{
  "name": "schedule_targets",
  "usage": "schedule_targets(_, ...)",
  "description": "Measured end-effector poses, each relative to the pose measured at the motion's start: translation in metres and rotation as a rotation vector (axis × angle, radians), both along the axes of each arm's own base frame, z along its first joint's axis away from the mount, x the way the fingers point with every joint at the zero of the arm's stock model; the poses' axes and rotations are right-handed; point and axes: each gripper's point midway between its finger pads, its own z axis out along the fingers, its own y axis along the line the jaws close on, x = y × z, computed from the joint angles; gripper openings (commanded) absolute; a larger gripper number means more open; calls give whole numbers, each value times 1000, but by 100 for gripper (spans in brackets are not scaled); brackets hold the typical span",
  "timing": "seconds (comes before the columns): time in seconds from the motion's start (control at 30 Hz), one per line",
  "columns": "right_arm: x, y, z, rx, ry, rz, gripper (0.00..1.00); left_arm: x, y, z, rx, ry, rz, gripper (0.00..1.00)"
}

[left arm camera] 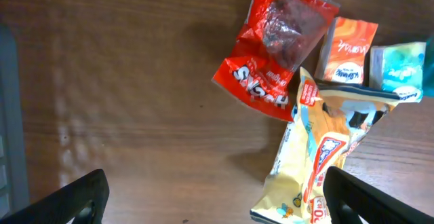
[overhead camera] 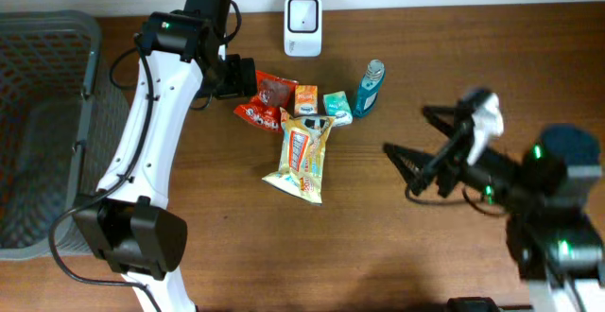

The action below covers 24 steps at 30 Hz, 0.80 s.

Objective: Scan the item barcode
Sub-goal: 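Move the right gripper to the mouthwash bottle and grasp it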

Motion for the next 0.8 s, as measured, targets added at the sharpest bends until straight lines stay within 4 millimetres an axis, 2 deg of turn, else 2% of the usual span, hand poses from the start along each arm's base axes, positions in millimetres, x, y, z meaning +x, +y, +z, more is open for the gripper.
schedule_targets(0.07, 17, 9, -5, 52, 38, 78, 98, 0, 0, 0, -1, 0, 0, 99)
schedule_targets(0.13, 39, 10, -27, 108, 175, 68, 98, 0, 0, 0, -1, -1, 0, 99)
schedule_targets(0.2, 56, 9, -57, 86, 321, -47, 98, 0, 0, 0, 0, 0, 0, 99)
schedule_targets(0.27, 65, 5, -78, 9, 464, -206, 98, 0, 0, 0, -1, 0, 2, 99)
schedule_targets(0.33, 70, -5, -81, -63, 557, -329, 98, 0, 0, 0, -1, 0, 3, 99)
schedule_targets(0.4, 99, -25, -66, -95, 580, -503, 98, 0, 0, 0, -2, -1, 2, 99)
schedule_targets(0.47, 124, -31, -66, -79, 591, -577, 98, 0, 0, 0, -1, 1, 3, 99)
schedule_targets(0.5, 138, -32, -69, -59, 588, -601, 100, 0, 0, 0, -1, 0, 2, 99)
schedule_targets(0.6, 181, -31, -95, 4, 610, -664, 90, 0, 0, 0, -1, 0, 3, 99)
schedule_targets(0.67, 205, -29, -102, 41, 580, -675, 84, 0, 0, 0, -2, -1, 2, 99)
schedule_targets(0.8, 227, -27, -117, 52, 561, -685, 82, 0, 0, 0, -1, 0, 2, 99)
